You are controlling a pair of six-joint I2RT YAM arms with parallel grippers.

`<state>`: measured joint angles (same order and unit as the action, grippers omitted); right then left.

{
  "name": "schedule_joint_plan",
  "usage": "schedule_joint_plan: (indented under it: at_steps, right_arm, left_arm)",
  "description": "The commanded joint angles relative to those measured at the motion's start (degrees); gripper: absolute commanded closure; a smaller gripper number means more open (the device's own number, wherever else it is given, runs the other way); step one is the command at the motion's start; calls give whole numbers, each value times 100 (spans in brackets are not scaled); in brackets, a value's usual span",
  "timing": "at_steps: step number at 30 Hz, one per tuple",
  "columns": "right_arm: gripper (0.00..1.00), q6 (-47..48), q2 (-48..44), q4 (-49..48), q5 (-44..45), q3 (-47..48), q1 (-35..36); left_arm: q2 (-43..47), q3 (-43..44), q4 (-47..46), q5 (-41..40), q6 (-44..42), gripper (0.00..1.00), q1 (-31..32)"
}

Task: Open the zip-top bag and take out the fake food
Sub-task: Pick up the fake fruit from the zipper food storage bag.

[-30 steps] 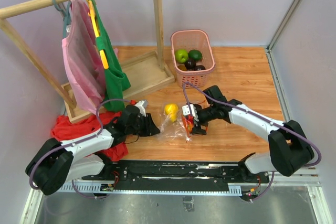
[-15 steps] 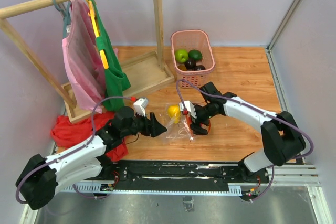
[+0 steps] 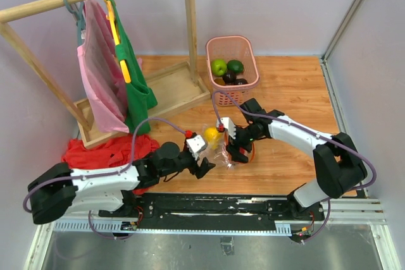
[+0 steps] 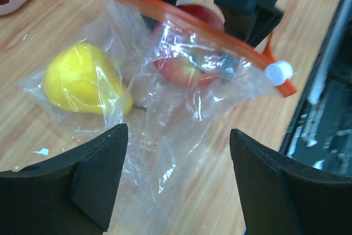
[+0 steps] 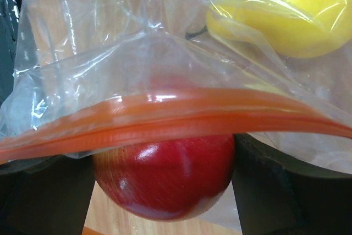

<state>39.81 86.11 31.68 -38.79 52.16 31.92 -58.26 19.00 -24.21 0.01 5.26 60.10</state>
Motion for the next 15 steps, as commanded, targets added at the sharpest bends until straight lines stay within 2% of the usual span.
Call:
schedule_joint_plan:
  at_steps: [1, 9, 15]
  right_arm:
    - [31, -781, -98, -230, 266, -139, -81]
    - [30, -871, -159, -289, 287, -276, -81]
    - [30, -924, -141, -247, 151, -229, -81]
  left_arm:
    - [-795, 200, -882, -550, -1259, 21, 228]
    - [-1949, 467, -1330, -1405, -1715, 19, 552]
    - [-2724, 887, -1038, -1713, -1809, 22, 647]
